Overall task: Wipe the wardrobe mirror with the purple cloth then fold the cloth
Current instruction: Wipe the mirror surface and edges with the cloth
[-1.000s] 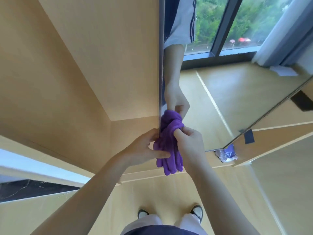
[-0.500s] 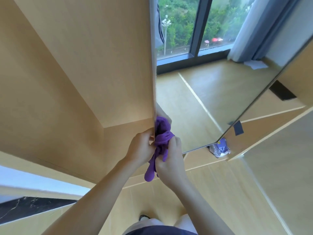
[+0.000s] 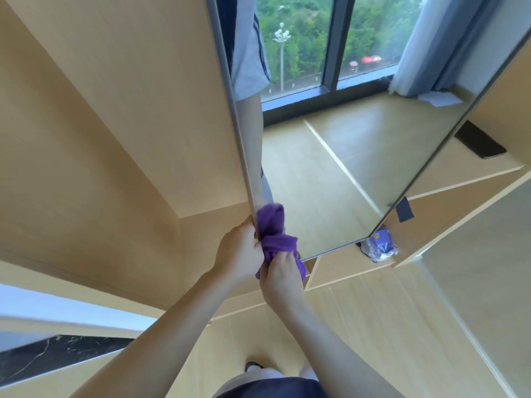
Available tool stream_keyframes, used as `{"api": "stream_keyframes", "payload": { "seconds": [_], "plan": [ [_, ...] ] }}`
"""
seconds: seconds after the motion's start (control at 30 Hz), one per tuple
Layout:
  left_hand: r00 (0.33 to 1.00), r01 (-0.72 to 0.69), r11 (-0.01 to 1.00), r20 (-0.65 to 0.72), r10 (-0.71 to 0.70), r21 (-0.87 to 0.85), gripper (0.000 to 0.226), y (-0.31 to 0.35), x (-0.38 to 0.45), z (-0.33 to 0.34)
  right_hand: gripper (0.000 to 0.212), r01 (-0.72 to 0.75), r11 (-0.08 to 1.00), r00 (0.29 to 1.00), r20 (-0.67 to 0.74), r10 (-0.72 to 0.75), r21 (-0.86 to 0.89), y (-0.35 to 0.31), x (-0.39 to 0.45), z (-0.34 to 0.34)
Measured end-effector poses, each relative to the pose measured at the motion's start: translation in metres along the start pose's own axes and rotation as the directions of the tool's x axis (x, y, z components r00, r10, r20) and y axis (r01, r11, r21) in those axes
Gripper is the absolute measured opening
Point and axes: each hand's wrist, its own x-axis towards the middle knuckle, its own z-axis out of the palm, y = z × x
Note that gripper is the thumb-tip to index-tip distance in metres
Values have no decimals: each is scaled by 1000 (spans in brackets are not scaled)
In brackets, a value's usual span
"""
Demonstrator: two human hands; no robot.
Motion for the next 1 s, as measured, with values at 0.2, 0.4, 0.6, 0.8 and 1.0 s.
{"api": "stream_keyframes", "payload": {
  "seconds": [0.2, 0.4, 0.6, 0.8, 1.0],
  "plan": [
    [990, 106, 990, 98, -97, -92, 23, -2, 1, -6, 4, -169, 986, 971, 172, 165, 8, -3, 0, 2],
    [990, 137, 966, 74, -124, -219, 37, -8, 4, -3, 19, -119, 912, 990, -27, 141, 394, -19, 14, -29],
    [984, 177, 944, 67, -165, -278, 52, -9, 10, 1, 37, -384, 828, 920, 252, 302, 408, -12, 33, -26],
    [983, 186, 928, 60, -176, -323, 45, -7, -1, 7, 24, -650, 688, 723, 540, 430, 324, -6, 40, -19],
    [962, 235, 879, -28, -271, -414, 17, -3, 2, 14, 22, -577, 648, 804, 487, 343, 497, -29, 37, -35]
  ]
}}
